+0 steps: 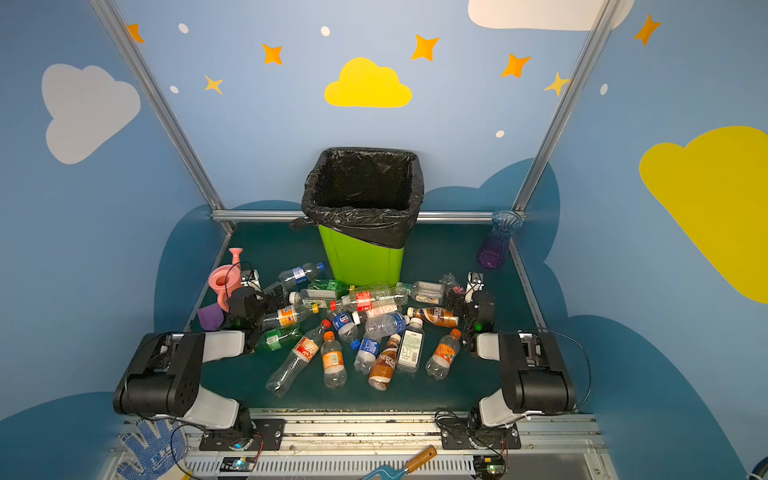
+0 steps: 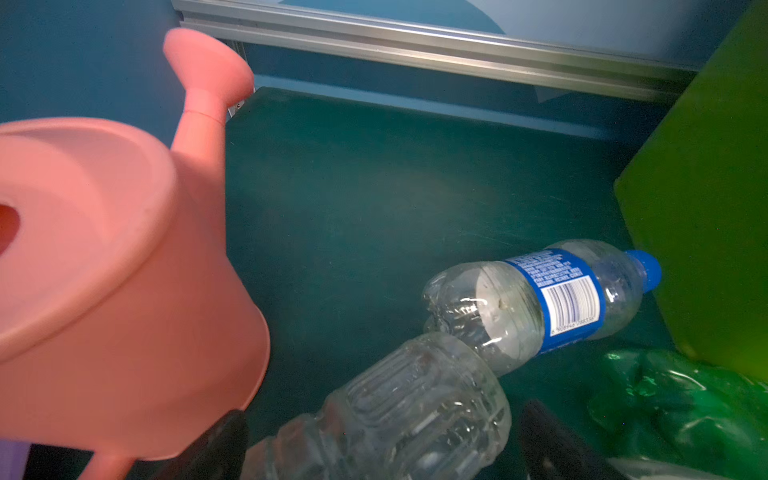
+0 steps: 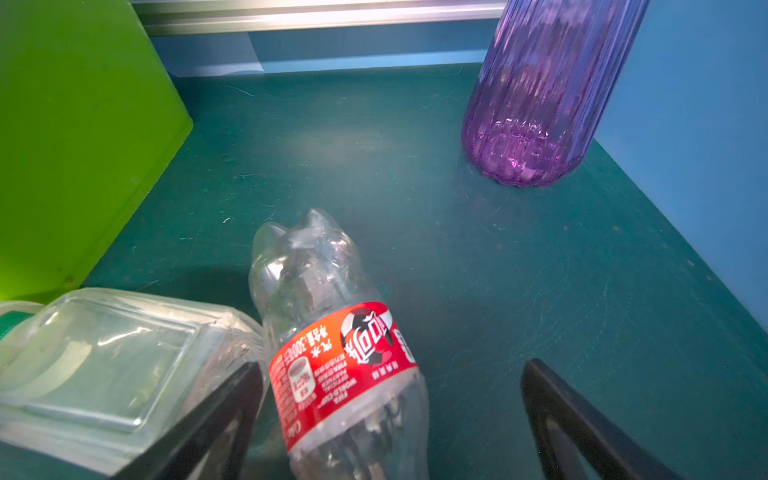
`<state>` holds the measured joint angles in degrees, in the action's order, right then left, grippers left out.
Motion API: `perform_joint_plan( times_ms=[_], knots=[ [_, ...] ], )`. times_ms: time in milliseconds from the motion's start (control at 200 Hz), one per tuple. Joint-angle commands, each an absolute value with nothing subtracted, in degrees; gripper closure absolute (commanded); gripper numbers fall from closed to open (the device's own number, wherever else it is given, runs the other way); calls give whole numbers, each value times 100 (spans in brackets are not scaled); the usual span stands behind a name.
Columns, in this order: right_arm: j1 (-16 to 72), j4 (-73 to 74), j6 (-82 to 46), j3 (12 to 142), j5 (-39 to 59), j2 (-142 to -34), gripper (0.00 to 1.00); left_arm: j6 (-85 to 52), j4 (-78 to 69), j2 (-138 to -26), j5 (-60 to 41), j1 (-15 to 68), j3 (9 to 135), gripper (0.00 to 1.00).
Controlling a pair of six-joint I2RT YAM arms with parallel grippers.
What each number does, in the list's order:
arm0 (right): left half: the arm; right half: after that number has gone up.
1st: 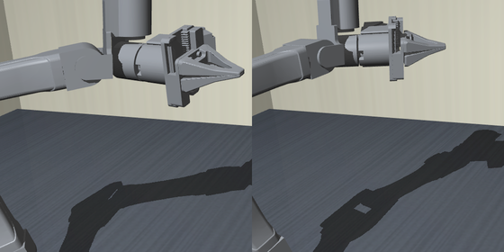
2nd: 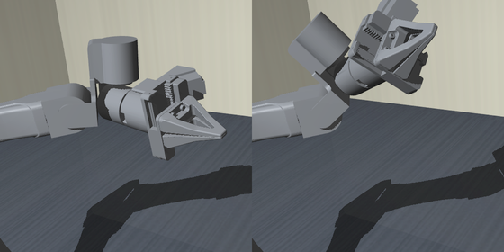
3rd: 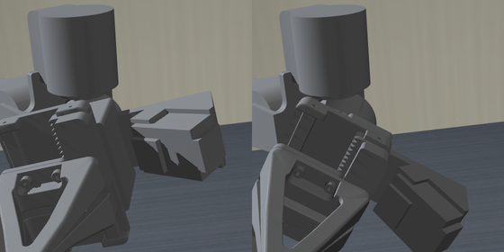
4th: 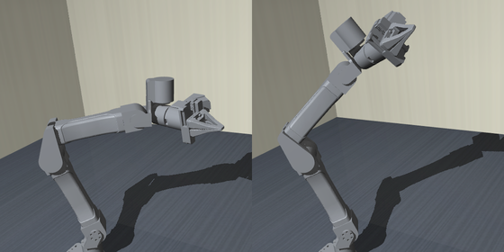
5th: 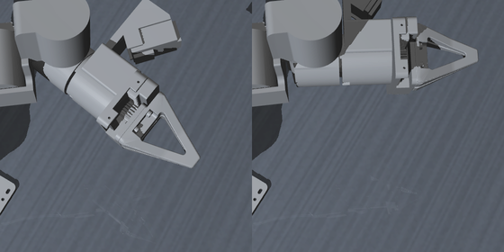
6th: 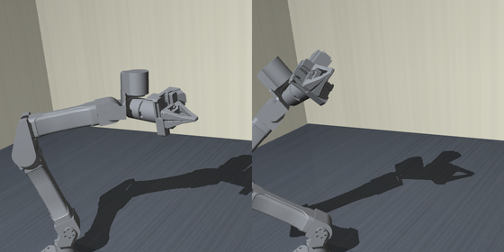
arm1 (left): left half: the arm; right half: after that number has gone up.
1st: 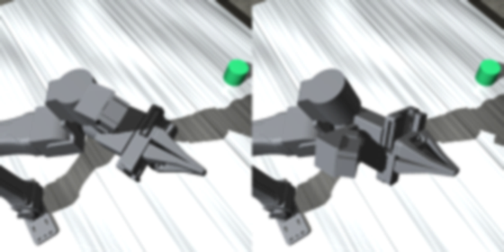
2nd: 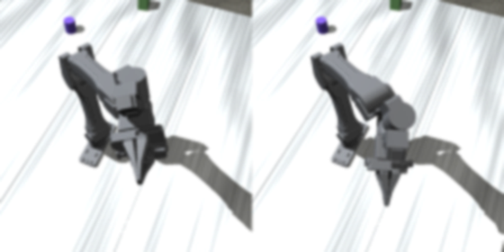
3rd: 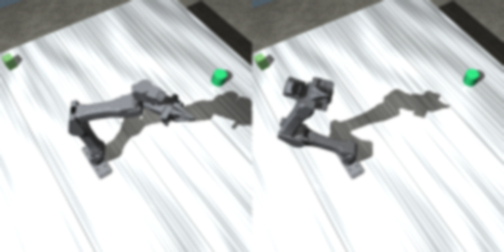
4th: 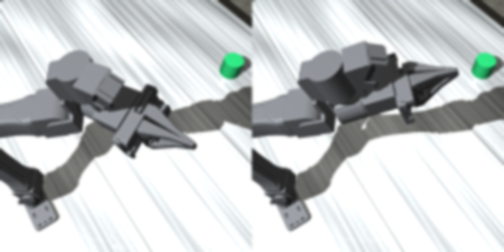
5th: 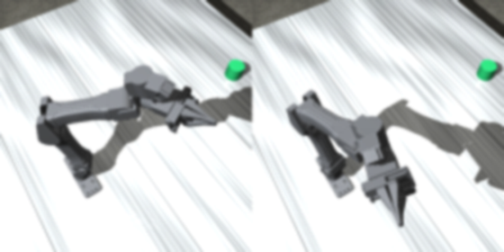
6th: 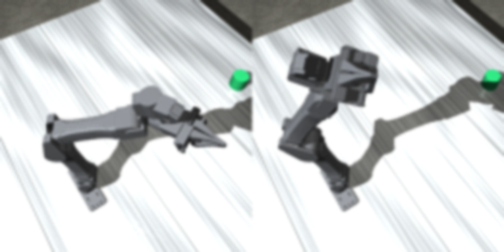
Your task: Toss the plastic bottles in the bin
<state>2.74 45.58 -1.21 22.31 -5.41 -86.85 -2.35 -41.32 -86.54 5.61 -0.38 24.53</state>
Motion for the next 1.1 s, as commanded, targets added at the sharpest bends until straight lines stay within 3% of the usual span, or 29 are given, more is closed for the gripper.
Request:
perform_joint_plan(
  times_ms=[0,1091],
  knots=[
    [290,4552,-115,2302,-598,-8641,2,-246,-4003,-8706,457,-44,2522,0],
    [310,4550,-191,2326,-716,-8584,2,-387,-3908,-8610,674,-51,2566,0]
  ],
)
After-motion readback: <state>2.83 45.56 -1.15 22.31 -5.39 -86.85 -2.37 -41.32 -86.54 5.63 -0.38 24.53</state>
